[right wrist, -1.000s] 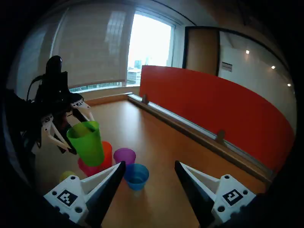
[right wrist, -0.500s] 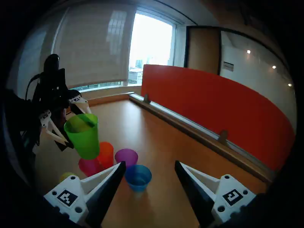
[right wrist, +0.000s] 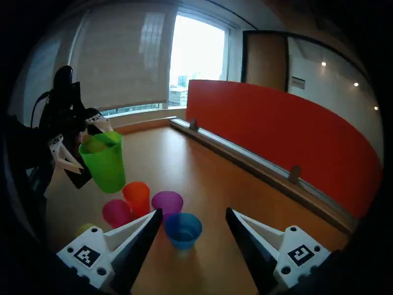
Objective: Pour water
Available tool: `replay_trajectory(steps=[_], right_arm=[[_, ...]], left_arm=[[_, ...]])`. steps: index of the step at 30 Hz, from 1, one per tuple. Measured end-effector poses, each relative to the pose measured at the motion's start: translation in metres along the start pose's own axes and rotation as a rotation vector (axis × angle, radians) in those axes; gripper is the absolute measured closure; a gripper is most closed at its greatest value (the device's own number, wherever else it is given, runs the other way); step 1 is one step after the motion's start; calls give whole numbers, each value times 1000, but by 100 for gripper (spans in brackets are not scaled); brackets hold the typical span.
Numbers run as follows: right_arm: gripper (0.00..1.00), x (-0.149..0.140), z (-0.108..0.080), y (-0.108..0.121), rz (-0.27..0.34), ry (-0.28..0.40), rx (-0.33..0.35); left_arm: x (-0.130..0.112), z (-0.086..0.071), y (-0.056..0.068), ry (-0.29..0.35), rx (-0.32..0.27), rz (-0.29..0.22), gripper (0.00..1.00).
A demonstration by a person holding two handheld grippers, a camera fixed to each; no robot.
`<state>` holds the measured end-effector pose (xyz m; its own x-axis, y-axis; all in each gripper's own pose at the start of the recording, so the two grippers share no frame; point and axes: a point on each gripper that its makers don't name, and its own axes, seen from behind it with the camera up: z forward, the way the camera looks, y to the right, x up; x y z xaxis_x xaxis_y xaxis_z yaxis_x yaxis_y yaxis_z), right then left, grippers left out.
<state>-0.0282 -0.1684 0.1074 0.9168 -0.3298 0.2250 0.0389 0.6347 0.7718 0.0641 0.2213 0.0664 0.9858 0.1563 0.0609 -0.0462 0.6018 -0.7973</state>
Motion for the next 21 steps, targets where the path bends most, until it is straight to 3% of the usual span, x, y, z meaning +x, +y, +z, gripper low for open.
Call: replay_trajectory(steps=[21], right_arm=[[0,-31,30,-9,14,-47,31]], left_arm=[[4,-32,-18,24,81,-15,17]])
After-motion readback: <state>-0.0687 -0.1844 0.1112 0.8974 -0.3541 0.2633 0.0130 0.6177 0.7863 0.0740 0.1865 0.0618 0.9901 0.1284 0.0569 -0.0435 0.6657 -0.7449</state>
